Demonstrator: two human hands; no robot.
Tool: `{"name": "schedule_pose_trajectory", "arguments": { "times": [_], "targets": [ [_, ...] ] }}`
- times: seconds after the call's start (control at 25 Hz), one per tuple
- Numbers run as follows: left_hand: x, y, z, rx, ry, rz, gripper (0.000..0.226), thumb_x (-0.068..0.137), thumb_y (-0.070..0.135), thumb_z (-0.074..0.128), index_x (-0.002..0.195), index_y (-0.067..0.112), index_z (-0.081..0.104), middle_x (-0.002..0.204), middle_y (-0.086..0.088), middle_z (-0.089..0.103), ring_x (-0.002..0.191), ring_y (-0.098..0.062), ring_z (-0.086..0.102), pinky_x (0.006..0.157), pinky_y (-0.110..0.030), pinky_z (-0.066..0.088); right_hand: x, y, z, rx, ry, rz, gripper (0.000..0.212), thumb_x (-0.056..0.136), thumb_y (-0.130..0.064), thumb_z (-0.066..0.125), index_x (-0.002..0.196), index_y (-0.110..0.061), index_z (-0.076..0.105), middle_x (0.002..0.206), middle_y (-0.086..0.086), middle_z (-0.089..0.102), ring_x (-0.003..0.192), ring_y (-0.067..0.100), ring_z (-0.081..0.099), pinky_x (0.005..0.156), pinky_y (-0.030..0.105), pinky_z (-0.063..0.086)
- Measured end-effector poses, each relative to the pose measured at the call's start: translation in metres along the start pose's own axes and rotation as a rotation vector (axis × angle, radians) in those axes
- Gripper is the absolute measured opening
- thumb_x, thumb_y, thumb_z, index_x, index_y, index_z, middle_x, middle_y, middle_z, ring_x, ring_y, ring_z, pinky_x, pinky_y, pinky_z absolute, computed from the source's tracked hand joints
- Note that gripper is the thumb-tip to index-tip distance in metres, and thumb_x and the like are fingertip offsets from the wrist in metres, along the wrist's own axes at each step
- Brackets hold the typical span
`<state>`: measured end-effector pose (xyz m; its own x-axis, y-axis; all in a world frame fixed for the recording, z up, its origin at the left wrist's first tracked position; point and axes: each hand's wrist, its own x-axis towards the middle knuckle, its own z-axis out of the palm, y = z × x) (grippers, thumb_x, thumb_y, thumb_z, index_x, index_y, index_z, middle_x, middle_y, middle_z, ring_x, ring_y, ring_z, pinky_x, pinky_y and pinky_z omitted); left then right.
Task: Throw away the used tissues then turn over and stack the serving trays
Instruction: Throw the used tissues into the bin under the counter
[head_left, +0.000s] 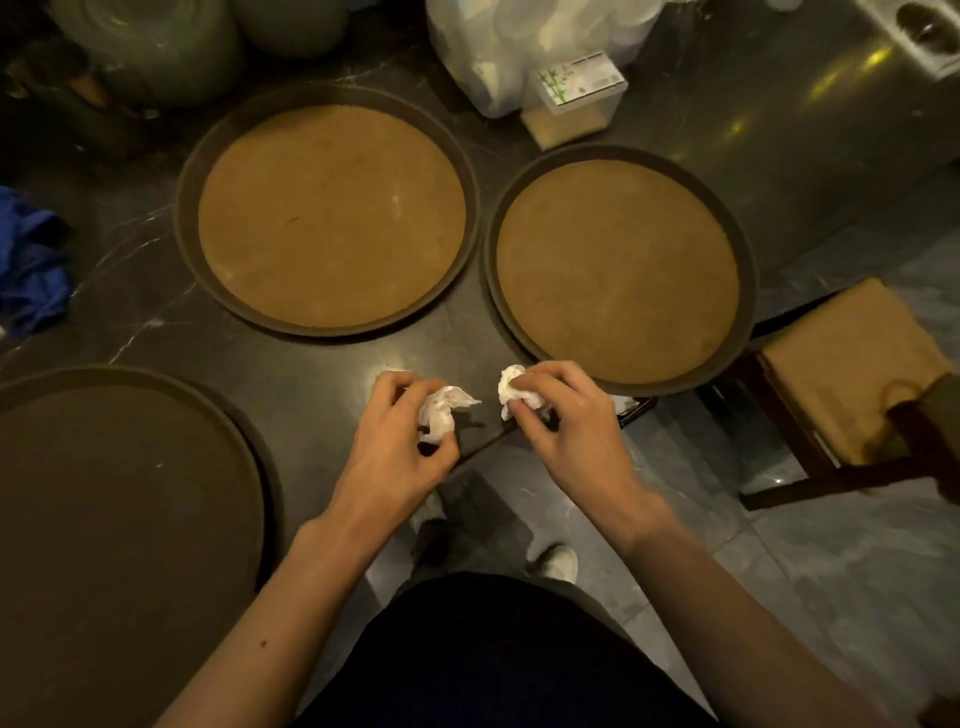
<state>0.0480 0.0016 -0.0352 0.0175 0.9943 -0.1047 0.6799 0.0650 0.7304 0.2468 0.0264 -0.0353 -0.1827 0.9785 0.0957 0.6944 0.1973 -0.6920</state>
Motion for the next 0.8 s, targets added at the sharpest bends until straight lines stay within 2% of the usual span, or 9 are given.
{"name": "schedule_pose_trajectory", "arguments": {
  "times": [0.08, 0.16, 0.2, 0.32, 0.4, 0.48, 0.6, 0.72, 0.8],
  "targets": [
    [-0.005, 0.024, 0.017, -0.019, -0.021, 0.062, 0.043, 0.081, 0.013, 0.072, 0.123, 0.014, 0.063, 0.112, 0.004, 0.044, 0.091, 0.003, 0.046, 0.082, -0.002, 0.044, -0.017, 0.014, -0.023, -0.005, 0.080, 0.007, 0.017, 0.084, -0.006, 0.072, 0.101, -0.006, 0.070, 0.105, 0.006, 0.062, 0.094, 0.009, 0.057, 0.082, 0.003, 0.036],
    [-0.015, 0.054, 0.043, -0.038, -0.030, 0.103, 0.039, 0.085, 0.014, 0.071, 0.123, 0.015, 0.063, 0.111, 0.004, 0.047, 0.095, -0.001, 0.052, 0.085, -0.012, 0.049, -0.040, 0.034, -0.050, -0.010, 0.152, 0.026, 0.018, 0.084, -0.005, 0.072, 0.101, -0.005, 0.070, 0.106, 0.007, 0.061, 0.095, 0.008, 0.055, 0.083, 0.002, 0.035],
    [-0.021, 0.068, 0.058, -0.036, -0.025, 0.115, 0.038, 0.086, 0.015, 0.072, 0.123, 0.015, 0.064, 0.111, 0.004, 0.048, 0.097, -0.005, 0.054, 0.085, -0.014, 0.049, -0.052, 0.045, -0.063, -0.004, 0.171, 0.038, 0.018, 0.084, -0.006, 0.072, 0.102, -0.005, 0.070, 0.106, 0.007, 0.061, 0.096, 0.008, 0.055, 0.083, 0.004, 0.036],
    [-0.042, 0.118, 0.113, 0.034, -0.037, 0.166, 0.040, 0.085, 0.018, 0.074, 0.124, 0.014, 0.064, 0.115, 0.002, 0.052, 0.098, -0.006, 0.052, 0.078, -0.002, 0.040, -0.097, 0.085, -0.108, 0.022, 0.217, 0.080, 0.019, 0.085, -0.010, 0.071, 0.103, -0.008, 0.070, 0.107, 0.004, 0.060, 0.098, 0.013, 0.058, 0.085, 0.017, 0.044],
    [-0.056, 0.149, 0.150, 0.078, -0.062, 0.194, 0.040, 0.085, 0.020, 0.074, 0.123, 0.016, 0.064, 0.118, 0.001, 0.056, 0.102, -0.007, 0.053, 0.081, -0.004, 0.038, -0.129, 0.115, -0.137, 0.035, 0.252, 0.101, 0.019, 0.086, -0.011, 0.071, 0.104, -0.010, 0.069, 0.109, 0.003, 0.059, 0.098, 0.014, 0.058, 0.084, 0.020, 0.046],
    [-0.070, 0.177, 0.183, 0.101, -0.059, 0.213, 0.039, 0.085, 0.021, 0.075, 0.123, 0.017, 0.065, 0.119, 0.002, 0.058, 0.103, -0.007, 0.053, 0.084, -0.006, 0.037, -0.161, 0.142, -0.164, 0.054, 0.284, 0.116, 0.019, 0.085, -0.010, 0.071, 0.104, -0.011, 0.069, 0.109, 0.003, 0.059, 0.100, 0.012, 0.058, 0.086, 0.015, 0.043],
    [-0.092, 0.217, 0.222, 0.067, -0.073, 0.209, 0.040, 0.085, 0.021, 0.075, 0.123, 0.015, 0.065, 0.116, 0.006, 0.055, 0.103, -0.002, 0.049, 0.080, 0.003, 0.037, -0.204, 0.178, -0.203, 0.053, 0.327, 0.167, 0.020, 0.084, -0.007, 0.072, 0.103, -0.011, 0.069, 0.108, 0.004, 0.059, 0.100, 0.008, 0.056, 0.087, 0.009, 0.038],
    [-0.110, 0.241, 0.248, 0.026, -0.094, 0.200, 0.047, 0.085, 0.023, 0.075, 0.130, 0.020, 0.060, 0.116, 0.013, 0.049, 0.104, 0.002, 0.052, 0.086, -0.009, 0.048, -0.229, 0.197, -0.225, 0.061, 0.359, 0.211, 0.020, 0.084, -0.007, 0.072, 0.103, -0.011, 0.069, 0.108, 0.003, 0.059, 0.097, 0.001, 0.051, 0.086, 0.004, 0.035],
    [-0.116, 0.248, 0.261, 0.015, -0.113, 0.203, 0.050, 0.086, 0.023, 0.074, 0.133, 0.027, 0.057, 0.116, 0.015, 0.047, 0.100, 0.009, 0.051, 0.084, -0.008, 0.048, -0.234, 0.206, -0.234, 0.065, 0.375, 0.221, 0.019, 0.084, -0.007, 0.072, 0.102, -0.010, 0.070, 0.108, 0.004, 0.059, 0.096, -0.001, 0.049, 0.085, 0.003, 0.034]
  ]
}}
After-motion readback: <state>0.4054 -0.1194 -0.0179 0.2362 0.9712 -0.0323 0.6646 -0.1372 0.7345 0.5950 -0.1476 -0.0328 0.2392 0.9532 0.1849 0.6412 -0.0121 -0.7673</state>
